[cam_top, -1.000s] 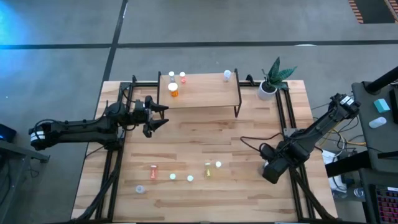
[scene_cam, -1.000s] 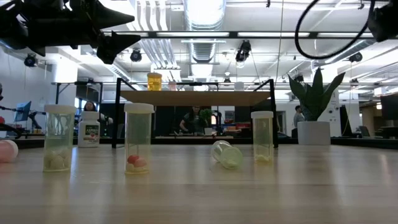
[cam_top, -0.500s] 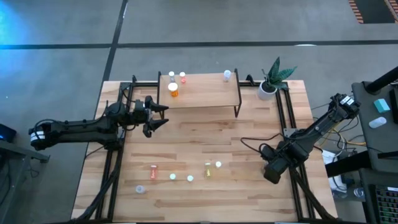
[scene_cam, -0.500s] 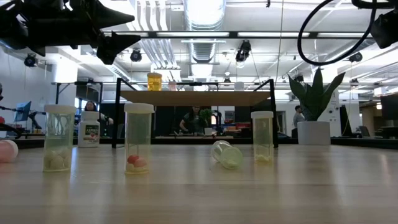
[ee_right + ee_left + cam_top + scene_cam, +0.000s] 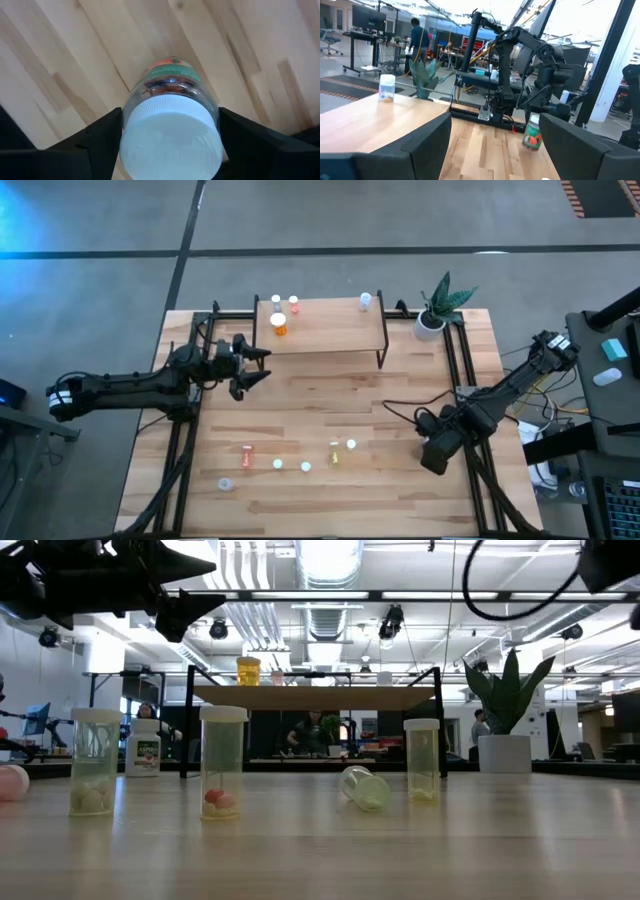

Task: Pick and place medicine bottles onto shelf by color
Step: Put the green medicine bottle on the shelf

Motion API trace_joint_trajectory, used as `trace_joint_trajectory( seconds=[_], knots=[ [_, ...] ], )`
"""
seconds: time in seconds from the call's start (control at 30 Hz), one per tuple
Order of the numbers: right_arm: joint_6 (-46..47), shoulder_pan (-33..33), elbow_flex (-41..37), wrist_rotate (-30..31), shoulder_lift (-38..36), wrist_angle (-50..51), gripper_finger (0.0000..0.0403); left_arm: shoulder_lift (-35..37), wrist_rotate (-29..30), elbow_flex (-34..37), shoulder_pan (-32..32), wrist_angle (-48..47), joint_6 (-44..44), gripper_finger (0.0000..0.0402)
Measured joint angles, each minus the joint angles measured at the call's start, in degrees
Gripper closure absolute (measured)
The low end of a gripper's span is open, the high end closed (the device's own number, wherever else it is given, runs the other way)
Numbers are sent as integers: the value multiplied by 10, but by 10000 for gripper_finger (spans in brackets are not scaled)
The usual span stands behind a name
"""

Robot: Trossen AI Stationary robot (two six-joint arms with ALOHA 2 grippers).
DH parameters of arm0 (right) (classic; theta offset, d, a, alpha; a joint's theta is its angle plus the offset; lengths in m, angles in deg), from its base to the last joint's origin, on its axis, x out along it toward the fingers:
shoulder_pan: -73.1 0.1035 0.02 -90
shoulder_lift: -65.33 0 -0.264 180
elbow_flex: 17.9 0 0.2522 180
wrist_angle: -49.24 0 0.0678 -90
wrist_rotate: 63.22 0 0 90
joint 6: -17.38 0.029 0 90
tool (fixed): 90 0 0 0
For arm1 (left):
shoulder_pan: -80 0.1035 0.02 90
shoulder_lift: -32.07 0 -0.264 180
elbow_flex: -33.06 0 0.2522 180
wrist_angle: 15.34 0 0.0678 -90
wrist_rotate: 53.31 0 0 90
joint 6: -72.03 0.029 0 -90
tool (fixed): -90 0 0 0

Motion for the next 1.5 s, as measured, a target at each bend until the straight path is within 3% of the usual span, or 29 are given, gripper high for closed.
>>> trace_joint_trajectory(
  seconds=[0.27, 0.77, 1.3, 1.5],
  knots=[
    [-103, -63, 58, 49, 1, -2, 117, -2, 0, 0, 0, 4, 0, 116],
    [-330, -217, 149, 65, 1, -21, 114, 56, 0, -2, 0, 4, -1, 116],
    [-462, -322, 159, 33, 1, -93, 113, 80, -4, 1, 0, -16, -15, 116],
    [-523, -383, 159, 13, 1, -176, 113, 79, 1, -3, 0, -12, -15, 116]
  ],
)
